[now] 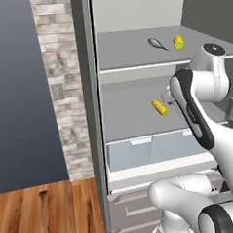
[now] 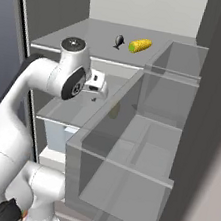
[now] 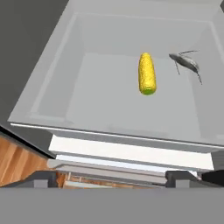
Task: Place one corn and one fish in each tupperware on the nearby counter, to pack two identical lunches.
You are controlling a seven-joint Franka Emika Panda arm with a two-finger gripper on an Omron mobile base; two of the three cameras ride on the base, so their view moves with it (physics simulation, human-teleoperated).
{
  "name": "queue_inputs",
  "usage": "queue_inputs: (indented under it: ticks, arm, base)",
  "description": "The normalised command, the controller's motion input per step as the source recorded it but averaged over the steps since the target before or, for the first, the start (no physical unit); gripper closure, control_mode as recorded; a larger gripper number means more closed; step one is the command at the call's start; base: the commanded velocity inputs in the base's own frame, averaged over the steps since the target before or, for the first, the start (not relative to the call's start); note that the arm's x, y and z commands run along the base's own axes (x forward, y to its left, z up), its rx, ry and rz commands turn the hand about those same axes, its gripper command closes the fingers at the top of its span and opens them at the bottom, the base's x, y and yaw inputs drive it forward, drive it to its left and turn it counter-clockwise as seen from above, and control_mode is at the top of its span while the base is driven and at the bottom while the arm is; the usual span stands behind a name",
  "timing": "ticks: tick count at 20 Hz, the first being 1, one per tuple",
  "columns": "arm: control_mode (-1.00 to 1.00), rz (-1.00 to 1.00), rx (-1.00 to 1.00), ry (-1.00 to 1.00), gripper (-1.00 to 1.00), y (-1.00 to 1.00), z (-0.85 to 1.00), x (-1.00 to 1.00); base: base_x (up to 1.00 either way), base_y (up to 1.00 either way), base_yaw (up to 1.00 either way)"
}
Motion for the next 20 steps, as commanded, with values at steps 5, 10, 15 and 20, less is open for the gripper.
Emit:
queue_inputs:
  ticks: [5,10,15,20]
  arm:
    - [-1.00,0.02,-0.03,-0.15,-1.00,-0.58,-0.23,0.10]
    - [-1.00,-0.09,0.04,-0.01,-1.00,-0.23,-0.04,0.62]
    - [-1.00,-0.13,0.00,0.02,-1.00,0.00,-0.09,0.96]
    - [-1.00,-0.03,0.02,0.05,-1.00,0.00,-0.25,0.53]
  base:
    - [0.00,0.00,0.00]
    - [0.00,0.00,0.00]
    - [0.00,0.00,0.00]
    - [0.00,0.00,0.00]
